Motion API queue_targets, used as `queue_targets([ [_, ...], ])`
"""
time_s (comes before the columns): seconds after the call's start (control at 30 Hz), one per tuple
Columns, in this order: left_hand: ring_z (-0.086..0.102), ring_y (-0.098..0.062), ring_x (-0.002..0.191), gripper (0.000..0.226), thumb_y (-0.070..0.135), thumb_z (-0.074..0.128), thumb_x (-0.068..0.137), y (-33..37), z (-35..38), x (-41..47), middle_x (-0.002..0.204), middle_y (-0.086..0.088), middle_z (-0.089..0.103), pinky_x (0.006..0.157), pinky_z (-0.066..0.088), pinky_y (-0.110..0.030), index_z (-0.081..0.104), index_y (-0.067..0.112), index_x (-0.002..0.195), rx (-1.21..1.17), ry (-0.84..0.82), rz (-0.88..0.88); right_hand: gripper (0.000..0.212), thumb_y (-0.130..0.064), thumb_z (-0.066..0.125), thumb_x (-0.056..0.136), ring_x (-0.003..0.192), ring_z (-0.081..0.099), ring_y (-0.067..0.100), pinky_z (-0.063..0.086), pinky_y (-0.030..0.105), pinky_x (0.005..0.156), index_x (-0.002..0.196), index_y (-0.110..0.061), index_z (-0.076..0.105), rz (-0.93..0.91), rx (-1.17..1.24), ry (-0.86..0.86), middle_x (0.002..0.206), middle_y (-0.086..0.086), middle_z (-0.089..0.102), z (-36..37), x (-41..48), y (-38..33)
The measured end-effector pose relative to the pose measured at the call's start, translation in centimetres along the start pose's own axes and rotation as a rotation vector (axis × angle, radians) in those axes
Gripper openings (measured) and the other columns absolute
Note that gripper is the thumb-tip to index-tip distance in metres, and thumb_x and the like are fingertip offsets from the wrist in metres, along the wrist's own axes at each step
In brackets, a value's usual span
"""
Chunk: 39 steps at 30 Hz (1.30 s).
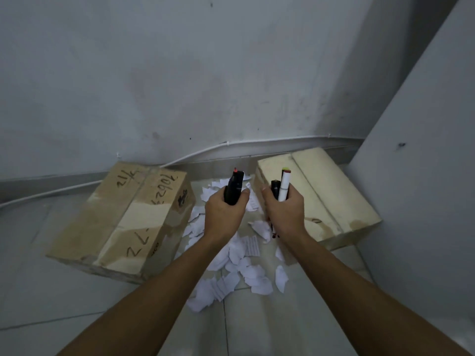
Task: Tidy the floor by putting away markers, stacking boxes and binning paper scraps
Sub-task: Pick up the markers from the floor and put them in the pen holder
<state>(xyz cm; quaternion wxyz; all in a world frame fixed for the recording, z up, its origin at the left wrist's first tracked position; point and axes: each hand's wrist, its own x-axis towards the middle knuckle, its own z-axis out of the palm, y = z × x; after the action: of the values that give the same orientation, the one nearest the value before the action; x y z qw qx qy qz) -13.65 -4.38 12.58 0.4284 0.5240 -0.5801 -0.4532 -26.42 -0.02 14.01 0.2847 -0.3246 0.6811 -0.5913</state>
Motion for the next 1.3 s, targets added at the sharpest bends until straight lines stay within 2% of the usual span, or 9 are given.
queue_targets([
  [0.17, 0.043, -0.009, 0.04, 0.038, 0.045, 0.068, 0.083, 11.2, 0.0, 0.6, 0.042, 0.011, 0.043, 0.045, 0.043, -0.031, 0.046, 0.026, 0.058, 0.016, -0.067, -0.027, 0.024, -0.033, 0.075, 0.085, 0.058, 0.057, 0.022, 0.054, 0.04, 0.06, 0.07, -0.028, 0.057, 0.048, 0.007, 0.103, 0.063, 0.003, 0.06, -3.4, 0.4, -10.0],
  [0.27, 0.043, -0.012, 0.039, 0.035, 0.044, 0.067, 0.081, 18.4, -0.4, 0.7, 0.042, 0.009, 0.044, 0.044, 0.042, -0.031, 0.049, 0.022, 0.061, 0.007, -0.105, -0.039, 0.026, -0.033, 0.074, 0.086, 0.056, 0.055, 0.025, 0.052, 0.04, 0.054, 0.072, -0.02, 0.056, 0.061, 0.003, 0.132, 0.064, 0.01, 0.058, -5.3, 0.8, -16.8],
  [0.4, 0.043, -0.017, 0.046, 0.036, 0.045, 0.067, 0.081, 28.4, -1.1, 1.2, 0.051, 0.003, 0.044, 0.045, 0.044, -0.039, 0.05, 0.019, 0.065, 0.005, -0.135, -0.035, 0.028, -0.031, 0.074, 0.086, 0.047, 0.05, 0.021, 0.044, 0.029, 0.042, 0.071, -0.019, 0.053, 0.112, 0.04, 0.156, 0.06, 0.008, 0.054, -7.2, 1.5, -26.7],
  [0.47, 0.045, -0.015, 0.048, 0.038, 0.05, 0.067, 0.079, 33.7, -1.4, 1.7, 0.054, 0.001, 0.047, 0.047, 0.043, -0.035, 0.052, 0.017, 0.065, 0.025, -0.129, -0.008, 0.026, -0.031, 0.075, 0.086, 0.045, 0.049, 0.017, 0.043, 0.025, 0.04, 0.072, -0.022, 0.055, 0.112, 0.067, 0.159, 0.059, 0.005, 0.054, -8.1, 1.9, -31.9],
  [0.57, 0.046, -0.009, 0.046, 0.037, 0.049, 0.068, 0.08, 42.1, -1.8, 2.3, 0.052, 0.006, 0.049, 0.047, 0.043, -0.03, 0.052, 0.021, 0.062, 0.033, -0.118, 0.021, 0.023, -0.032, 0.075, 0.086, 0.049, 0.052, 0.016, 0.048, 0.029, 0.043, 0.075, -0.022, 0.057, 0.087, 0.084, 0.169, 0.061, 0.002, 0.055, -9.6, 2.5, -39.5],
  [0.67, 0.05, -0.014, 0.048, 0.034, 0.051, 0.068, 0.079, 50.0, -2.5, 2.6, 0.051, 0.007, 0.049, 0.048, 0.05, -0.039, 0.052, 0.027, 0.061, -0.009, -0.149, -0.004, 0.021, -0.03, 0.074, 0.087, 0.058, 0.055, 0.022, 0.052, 0.038, 0.054, 0.076, -0.021, 0.059, 0.073, 0.093, 0.194, 0.065, 0.006, 0.058, -11.3, 3.0, -47.0],
  [0.83, 0.049, -0.011, 0.046, 0.031, 0.043, 0.07, 0.084, 59.8, -3.3, 1.8, 0.047, 0.01, 0.05, 0.048, 0.048, -0.034, 0.053, 0.025, 0.064, -0.04, -0.149, 0.009, 0.021, -0.027, 0.074, 0.087, 0.051, 0.054, 0.021, 0.046, 0.026, 0.042, 0.075, -0.02, 0.058, 0.057, 0.138, 0.208, 0.062, 0.009, 0.058, -14.1, 3.6, -56.8],
  [1.1, 0.049, -0.01, 0.039, 0.029, 0.034, 0.07, 0.087, 69.1, -1.5, -0.2, 0.054, -0.002, 0.054, 0.04, 0.044, -0.024, 0.057, 0.016, 0.068, -0.105, -0.148, -0.011, 0.024, -0.03, 0.073, 0.086, 0.045, 0.053, 0.014, 0.047, 0.025, 0.042, 0.077, -0.013, 0.059, 0.073, 0.205, 0.275, 0.06, 0.007, 0.058, -18.7, 4.3, -65.0],
  [1.3, 0.049, -0.015, 0.046, 0.029, 0.03, 0.069, 0.088, 72.6, 1.0, -0.8, 0.059, -0.006, 0.053, 0.041, 0.045, -0.022, 0.054, 0.015, 0.069, -0.148, -0.158, -0.008, 0.02, -0.031, 0.074, 0.087, 0.05, 0.054, 0.012, 0.047, 0.023, 0.045, 0.079, -0.016, 0.062, 0.077, 0.219, 0.331, 0.062, 0.003, 0.058, -23.3, 4.9, -66.9],
])
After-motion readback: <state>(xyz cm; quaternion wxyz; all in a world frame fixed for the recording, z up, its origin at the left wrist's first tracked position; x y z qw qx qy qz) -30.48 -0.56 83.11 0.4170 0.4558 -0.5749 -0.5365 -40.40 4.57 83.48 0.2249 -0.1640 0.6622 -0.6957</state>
